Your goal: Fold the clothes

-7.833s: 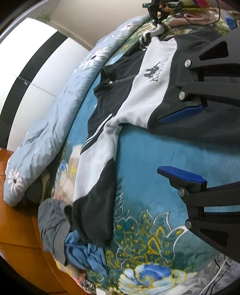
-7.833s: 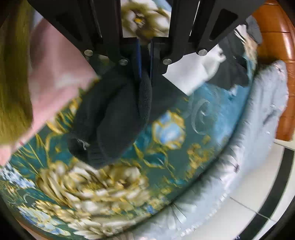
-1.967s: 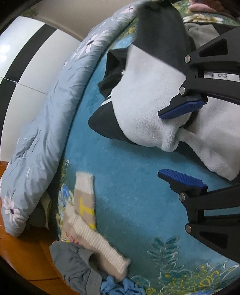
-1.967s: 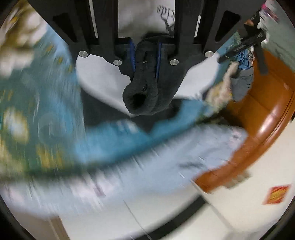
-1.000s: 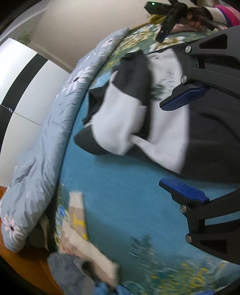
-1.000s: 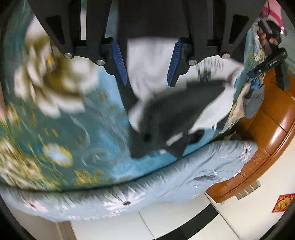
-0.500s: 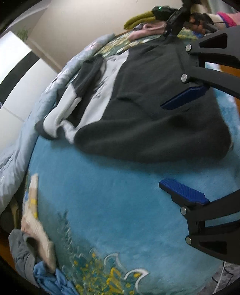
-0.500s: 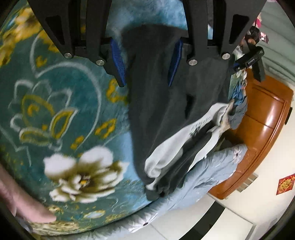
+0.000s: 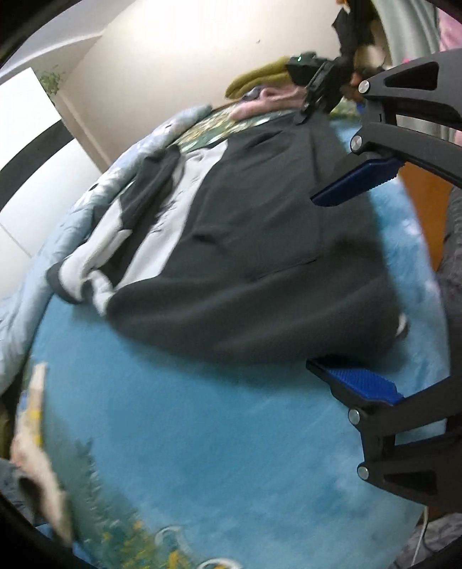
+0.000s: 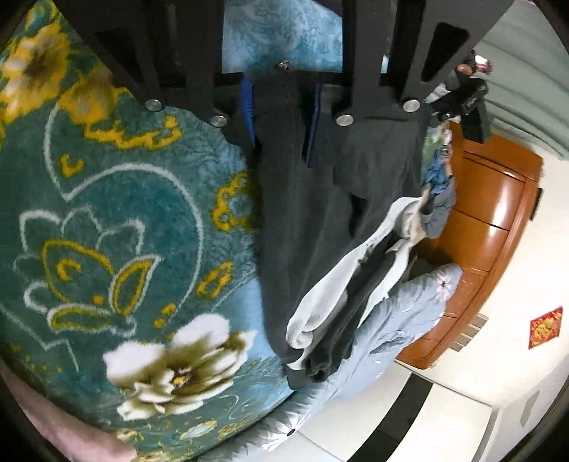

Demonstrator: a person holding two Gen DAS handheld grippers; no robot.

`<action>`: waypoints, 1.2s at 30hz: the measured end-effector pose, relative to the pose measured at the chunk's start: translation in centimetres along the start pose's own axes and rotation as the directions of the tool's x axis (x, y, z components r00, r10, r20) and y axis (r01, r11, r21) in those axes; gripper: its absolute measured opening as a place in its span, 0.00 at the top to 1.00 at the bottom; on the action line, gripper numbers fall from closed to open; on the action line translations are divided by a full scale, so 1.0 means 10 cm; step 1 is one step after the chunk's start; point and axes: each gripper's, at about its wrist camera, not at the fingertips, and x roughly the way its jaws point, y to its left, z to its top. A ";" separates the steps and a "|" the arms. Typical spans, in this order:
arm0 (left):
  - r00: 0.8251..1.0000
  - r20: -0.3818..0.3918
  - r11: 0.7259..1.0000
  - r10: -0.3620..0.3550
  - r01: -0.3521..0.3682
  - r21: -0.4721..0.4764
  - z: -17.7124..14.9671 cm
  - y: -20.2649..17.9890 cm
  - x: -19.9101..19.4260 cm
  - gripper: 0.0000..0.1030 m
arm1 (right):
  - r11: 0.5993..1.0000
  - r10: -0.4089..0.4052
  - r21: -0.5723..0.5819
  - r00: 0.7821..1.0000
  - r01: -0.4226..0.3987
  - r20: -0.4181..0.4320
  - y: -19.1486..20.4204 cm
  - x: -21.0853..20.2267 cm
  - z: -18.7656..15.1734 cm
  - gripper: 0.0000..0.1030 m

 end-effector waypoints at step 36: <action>0.946 0.274 0.882 -0.172 0.271 -0.385 3.21 0.39 0.36 0.87 | 0.969 0.169 0.160 0.979 -0.186 0.116 0.51 1.15 3.16 0.83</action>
